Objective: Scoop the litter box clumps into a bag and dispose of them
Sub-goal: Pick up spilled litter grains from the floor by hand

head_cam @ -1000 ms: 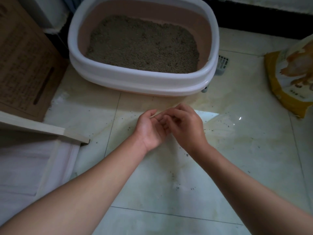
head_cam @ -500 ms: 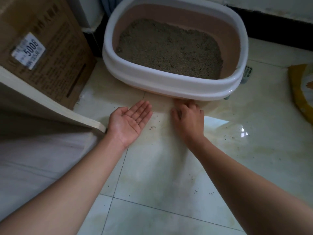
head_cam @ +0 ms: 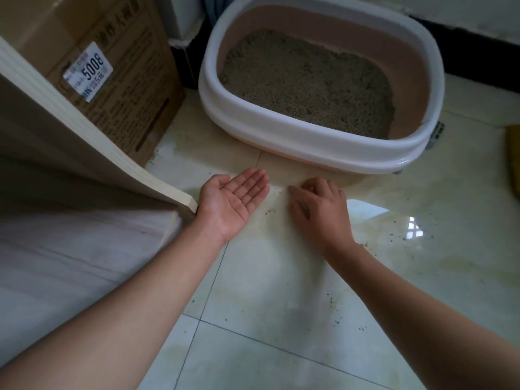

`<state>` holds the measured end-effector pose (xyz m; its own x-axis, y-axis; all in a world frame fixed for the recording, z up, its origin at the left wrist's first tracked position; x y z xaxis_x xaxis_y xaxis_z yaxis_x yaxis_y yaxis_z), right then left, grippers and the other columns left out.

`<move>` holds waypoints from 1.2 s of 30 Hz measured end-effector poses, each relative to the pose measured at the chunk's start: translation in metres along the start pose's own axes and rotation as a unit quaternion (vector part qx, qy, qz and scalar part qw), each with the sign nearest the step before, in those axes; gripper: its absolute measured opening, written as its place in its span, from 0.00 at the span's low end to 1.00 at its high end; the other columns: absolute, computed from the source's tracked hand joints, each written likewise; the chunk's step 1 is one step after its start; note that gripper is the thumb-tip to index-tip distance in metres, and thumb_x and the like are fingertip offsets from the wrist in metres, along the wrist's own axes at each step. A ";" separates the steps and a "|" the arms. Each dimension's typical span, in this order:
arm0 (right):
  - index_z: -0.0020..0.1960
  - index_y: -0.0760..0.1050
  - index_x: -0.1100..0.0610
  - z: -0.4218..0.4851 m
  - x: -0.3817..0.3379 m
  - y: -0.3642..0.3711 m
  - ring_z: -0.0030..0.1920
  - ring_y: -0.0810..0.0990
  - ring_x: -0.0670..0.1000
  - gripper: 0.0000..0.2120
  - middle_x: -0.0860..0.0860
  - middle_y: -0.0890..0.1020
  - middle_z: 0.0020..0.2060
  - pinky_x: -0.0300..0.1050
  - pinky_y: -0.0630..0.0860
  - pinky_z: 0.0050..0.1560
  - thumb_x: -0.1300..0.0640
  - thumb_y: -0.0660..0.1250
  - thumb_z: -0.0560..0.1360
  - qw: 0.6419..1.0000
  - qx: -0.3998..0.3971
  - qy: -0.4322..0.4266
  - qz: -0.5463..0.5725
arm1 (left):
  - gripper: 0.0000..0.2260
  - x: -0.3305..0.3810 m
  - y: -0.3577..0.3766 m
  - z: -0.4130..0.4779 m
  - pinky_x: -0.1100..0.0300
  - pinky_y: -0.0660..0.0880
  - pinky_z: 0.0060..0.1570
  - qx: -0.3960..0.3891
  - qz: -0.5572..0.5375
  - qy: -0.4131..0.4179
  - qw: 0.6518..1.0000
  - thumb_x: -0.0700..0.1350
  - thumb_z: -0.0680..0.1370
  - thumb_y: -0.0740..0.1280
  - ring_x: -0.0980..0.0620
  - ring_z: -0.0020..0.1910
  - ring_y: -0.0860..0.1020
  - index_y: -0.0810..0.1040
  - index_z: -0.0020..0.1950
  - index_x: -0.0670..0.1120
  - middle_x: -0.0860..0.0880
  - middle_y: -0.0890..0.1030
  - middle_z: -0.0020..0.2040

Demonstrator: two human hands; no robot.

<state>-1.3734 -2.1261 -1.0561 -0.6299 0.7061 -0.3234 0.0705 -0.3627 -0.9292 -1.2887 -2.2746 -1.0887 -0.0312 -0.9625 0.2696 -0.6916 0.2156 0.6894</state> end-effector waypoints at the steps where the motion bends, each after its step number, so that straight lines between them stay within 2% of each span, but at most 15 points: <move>1: 0.52 0.83 0.51 -0.003 -0.005 -0.001 0.48 0.75 0.55 0.08 0.50 0.79 0.48 0.51 0.70 0.47 0.54 0.67 0.76 1.000 0.011 -0.020 0.013 | 0.20 0.000 0.000 0.000 0.47 0.77 0.61 0.001 0.000 0.001 1.000 0.45 0.80 0.53 0.40 0.54 0.84 0.79 0.57 0.34 0.36 0.83 0.57; 5: 0.42 0.83 0.52 -0.006 -0.011 0.002 0.44 0.76 0.52 0.03 0.47 0.81 0.43 0.51 0.72 0.45 0.58 0.72 0.73 0.997 0.023 -0.006 0.076 | 0.20 0.003 0.002 -0.002 0.47 0.77 0.61 0.005 0.004 0.008 1.000 0.45 0.80 0.53 0.40 0.57 0.82 0.79 0.59 0.34 0.36 0.83 0.58; 11: 0.43 0.82 0.52 -0.006 -0.027 0.010 0.42 0.76 0.53 0.03 0.48 0.79 0.41 0.48 0.73 0.43 0.55 0.73 0.70 0.995 0.002 -0.005 0.102 | 0.21 0.004 0.001 -0.004 0.47 0.76 0.63 0.015 0.005 0.015 1.000 0.45 0.80 0.53 0.40 0.60 0.81 0.79 0.59 0.34 0.36 0.82 0.59; 18: 0.38 0.82 0.52 0.000 -0.047 0.017 0.38 0.73 0.53 0.05 0.48 0.76 0.37 0.47 0.68 0.39 0.55 0.68 0.70 0.998 -0.018 -0.004 0.060 | 0.20 0.006 -0.001 -0.007 0.47 0.76 0.63 0.029 0.010 0.021 0.999 0.45 0.80 0.54 0.40 0.60 0.81 0.79 0.59 0.34 0.36 0.82 0.59; 22: 0.40 0.79 0.54 0.000 -0.054 0.017 0.41 0.73 0.54 0.07 0.48 0.75 0.38 0.49 0.68 0.40 0.55 0.65 0.75 0.998 -0.047 -0.012 0.031 | 0.20 0.007 -0.003 -0.009 0.47 0.76 0.63 0.040 0.020 0.030 0.999 0.45 0.80 0.54 0.40 0.59 0.81 0.79 0.59 0.34 0.36 0.82 0.58; 24: 0.42 0.77 0.55 -0.006 -0.050 0.005 0.41 0.74 0.54 0.05 0.49 0.75 0.40 0.49 0.70 0.42 0.55 0.65 0.75 0.995 -0.017 0.007 0.093 | 0.20 0.006 -0.006 -0.011 0.48 0.77 0.60 0.057 0.030 0.034 0.997 0.45 0.80 0.53 0.41 0.58 0.82 0.79 0.59 0.34 0.36 0.83 0.58; 27: 0.45 0.78 0.55 -0.017 -0.058 -0.014 0.42 0.74 0.53 0.05 0.49 0.76 0.40 0.50 0.71 0.44 0.54 0.67 0.75 0.986 0.025 -0.002 0.163 | 0.21 -0.009 -0.011 -0.015 0.54 0.82 0.44 0.082 0.069 0.014 0.994 0.47 0.81 0.53 0.42 0.50 0.85 0.79 0.58 0.35 0.37 0.84 0.55; 29: 0.45 0.80 0.54 -0.022 -0.070 -0.018 0.41 0.74 0.53 0.04 0.49 0.76 0.40 0.51 0.71 0.44 0.53 0.68 0.75 0.984 0.027 -0.021 0.173 | 0.20 -0.028 -0.016 -0.020 0.57 0.81 0.37 0.096 0.091 -0.022 0.991 0.47 0.81 0.53 0.43 0.42 0.85 0.80 0.56 0.36 0.37 0.85 0.49; 31: 0.46 0.83 0.52 -0.023 -0.080 -0.016 0.41 0.73 0.53 0.06 0.48 0.76 0.39 0.53 0.71 0.43 0.54 0.67 0.74 0.984 0.023 -0.030 0.174 | 0.21 -0.043 -0.020 -0.025 0.59 0.79 0.37 0.095 0.113 -0.055 0.987 0.48 0.81 0.53 0.45 0.36 0.84 0.81 0.49 0.38 0.40 0.84 0.41; 33: 0.46 0.84 0.51 -0.023 -0.084 -0.015 0.41 0.73 0.52 0.07 0.48 0.76 0.39 0.53 0.71 0.42 0.57 0.68 0.73 0.982 0.024 -0.027 0.184 | 0.21 -0.051 -0.022 -0.028 0.59 0.78 0.38 0.090 0.126 -0.073 0.985 0.49 0.81 0.53 0.46 0.35 0.84 0.81 0.46 0.39 0.42 0.83 0.38; 36: 0.45 0.83 0.51 -0.028 -0.071 -0.021 0.42 0.75 0.50 0.05 0.47 0.76 0.40 0.50 0.73 0.43 0.58 0.72 0.70 0.969 0.044 0.013 0.243 | 0.21 -0.041 -0.022 -0.028 0.56 0.80 0.39 0.080 0.112 -0.060 0.989 0.48 0.82 0.52 0.43 0.39 0.85 0.81 0.51 0.37 0.38 0.85 0.45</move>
<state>-1.3079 -2.1520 -1.0189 -0.5191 0.4545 -0.7239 0.2869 -0.7052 -0.6484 -1.2519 -2.2349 -1.0967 -0.2749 -0.9085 0.3148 -0.7625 0.4055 0.5042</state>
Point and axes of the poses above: each hand's wrist, its own z-axis towards the middle knuckle, its own y-axis out of the palm, x = y × z, the point moved 8 cm from there along z, towards the middle knuckle
